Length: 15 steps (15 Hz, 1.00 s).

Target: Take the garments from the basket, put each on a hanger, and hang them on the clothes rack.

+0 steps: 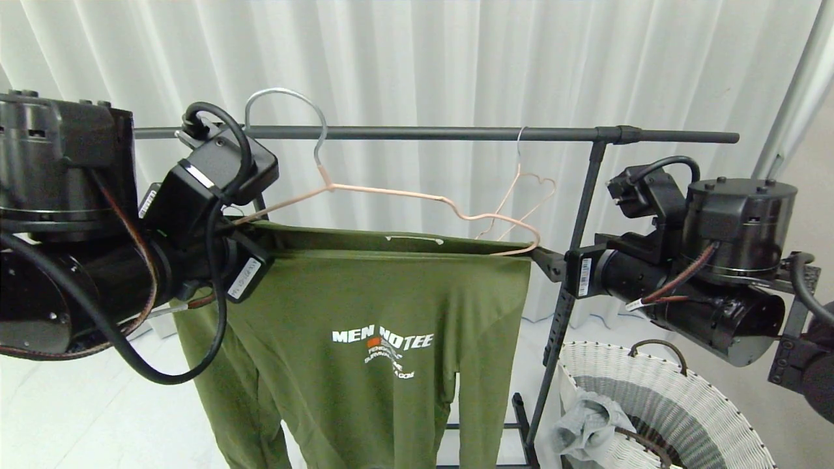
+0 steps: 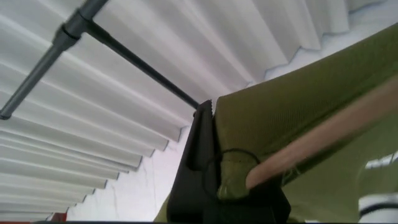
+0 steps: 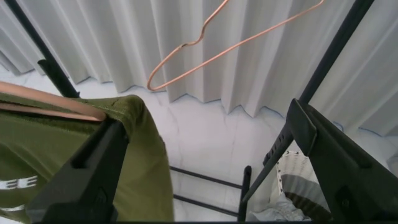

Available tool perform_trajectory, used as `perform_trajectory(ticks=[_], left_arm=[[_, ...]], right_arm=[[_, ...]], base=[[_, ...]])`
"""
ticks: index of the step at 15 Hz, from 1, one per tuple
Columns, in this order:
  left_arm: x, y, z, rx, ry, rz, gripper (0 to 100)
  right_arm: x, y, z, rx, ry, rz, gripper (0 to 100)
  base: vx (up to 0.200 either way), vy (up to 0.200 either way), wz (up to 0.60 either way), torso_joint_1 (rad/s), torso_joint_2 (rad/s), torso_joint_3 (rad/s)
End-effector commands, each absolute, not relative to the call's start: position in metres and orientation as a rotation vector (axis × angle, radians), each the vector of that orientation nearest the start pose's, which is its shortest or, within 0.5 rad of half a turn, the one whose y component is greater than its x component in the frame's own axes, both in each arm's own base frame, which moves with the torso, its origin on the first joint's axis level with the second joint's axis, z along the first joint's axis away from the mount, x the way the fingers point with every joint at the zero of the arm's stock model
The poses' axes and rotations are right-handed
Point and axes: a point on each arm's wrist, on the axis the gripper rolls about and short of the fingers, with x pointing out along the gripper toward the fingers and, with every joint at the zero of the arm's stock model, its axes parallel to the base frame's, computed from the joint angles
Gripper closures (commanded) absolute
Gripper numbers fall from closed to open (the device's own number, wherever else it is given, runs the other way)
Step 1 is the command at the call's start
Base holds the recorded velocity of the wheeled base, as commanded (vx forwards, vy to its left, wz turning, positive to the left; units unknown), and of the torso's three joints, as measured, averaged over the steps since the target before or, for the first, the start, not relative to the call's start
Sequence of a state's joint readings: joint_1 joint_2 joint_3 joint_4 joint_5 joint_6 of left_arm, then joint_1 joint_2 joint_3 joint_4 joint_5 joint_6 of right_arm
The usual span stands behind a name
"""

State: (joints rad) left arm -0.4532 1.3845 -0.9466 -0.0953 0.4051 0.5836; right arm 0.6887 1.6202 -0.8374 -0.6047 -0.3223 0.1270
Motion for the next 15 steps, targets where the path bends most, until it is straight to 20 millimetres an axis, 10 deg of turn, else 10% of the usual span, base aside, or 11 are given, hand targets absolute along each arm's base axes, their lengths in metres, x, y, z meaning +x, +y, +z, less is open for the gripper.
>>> perform_trajectory(ticks=[1, 9, 15], left_arm=[[0.209, -0.092, 0.25, 0.731, 0.31, -0.135, 100], [0.212, -0.087, 0.24, 0.748, 0.356, -0.101, 100], [0.213, -0.09, 0.239, 0.719, 0.332, -0.103, 100]], right_arm=[[0.227, 0.177, 0.217, 0.048, 0.163, 0.355, 0], [0.22, 0.178, 0.224, 0.058, 0.144, 0.378, 0], [0.176, 0.196, 0.238, 0.017, 0.136, 0.552, 0]], base=[[0.0, 0.0, 0.0, 0.0, 0.0, 0.0], [0.0, 0.0, 0.0, 0.0, 0.0, 0.0], [0.0, 0.0, 0.0, 0.0, 0.0, 0.0]])
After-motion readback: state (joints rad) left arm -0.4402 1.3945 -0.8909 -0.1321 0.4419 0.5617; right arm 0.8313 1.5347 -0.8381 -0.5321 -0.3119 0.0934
